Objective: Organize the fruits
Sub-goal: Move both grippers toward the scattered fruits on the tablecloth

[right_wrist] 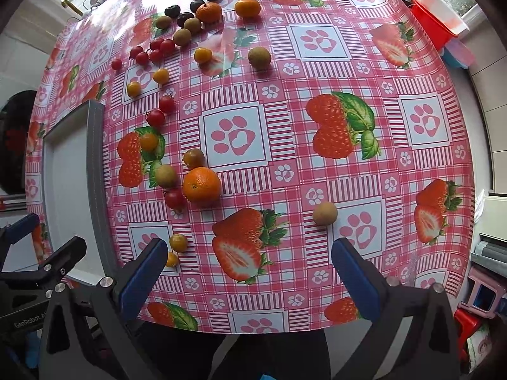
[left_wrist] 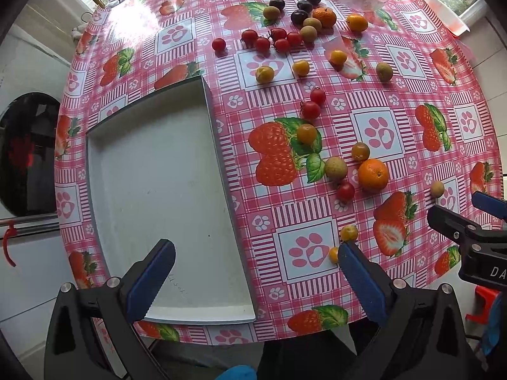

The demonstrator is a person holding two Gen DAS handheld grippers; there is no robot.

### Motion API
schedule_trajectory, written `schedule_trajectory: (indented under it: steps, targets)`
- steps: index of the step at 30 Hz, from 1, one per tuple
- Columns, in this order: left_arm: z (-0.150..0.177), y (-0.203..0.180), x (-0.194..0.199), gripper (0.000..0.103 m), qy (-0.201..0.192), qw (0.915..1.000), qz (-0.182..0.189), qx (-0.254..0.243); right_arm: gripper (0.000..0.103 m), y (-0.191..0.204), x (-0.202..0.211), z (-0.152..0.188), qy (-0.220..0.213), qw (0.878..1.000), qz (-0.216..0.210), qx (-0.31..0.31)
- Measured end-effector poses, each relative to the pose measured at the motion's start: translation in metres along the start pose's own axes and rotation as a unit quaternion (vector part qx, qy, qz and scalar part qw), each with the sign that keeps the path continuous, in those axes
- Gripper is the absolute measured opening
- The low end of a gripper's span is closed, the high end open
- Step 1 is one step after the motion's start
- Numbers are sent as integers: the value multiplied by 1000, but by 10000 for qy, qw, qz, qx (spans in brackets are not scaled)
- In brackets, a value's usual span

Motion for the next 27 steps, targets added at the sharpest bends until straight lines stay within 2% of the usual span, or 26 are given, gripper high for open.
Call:
schedule_trajectory:
  steps: [7, 13, 18, 27]
  targets:
    - [-2, -3, -1, 103, -52, 9999, -77, -58, 103, -7, -1, 1, 19, 9999, 125, -84]
    - [-19, -8, -4, 103, -170, 9998, 3, 45, 103, -18, -3, -4, 74, 9994, 259, -211]
    - [-42, -12, -10, 103, -287, 9993, 22, 221, 103, -24, -4, -22, 16, 9994, 271, -202]
    - [-70, -36, -33, 103, -303, 9987, 58, 396, 103, -34, -9, -76, -167, 9996, 226, 9]
Point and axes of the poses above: each gripper's, at about its wrist camera, not at the fingertips, and x roughly against the way its jaws point, y to its left, z to its underside, the point moved 9 cm from there along -x, roughly the way its jaws point, and after that the axes turned 11 degrees about -z, right-handed, at the moved point
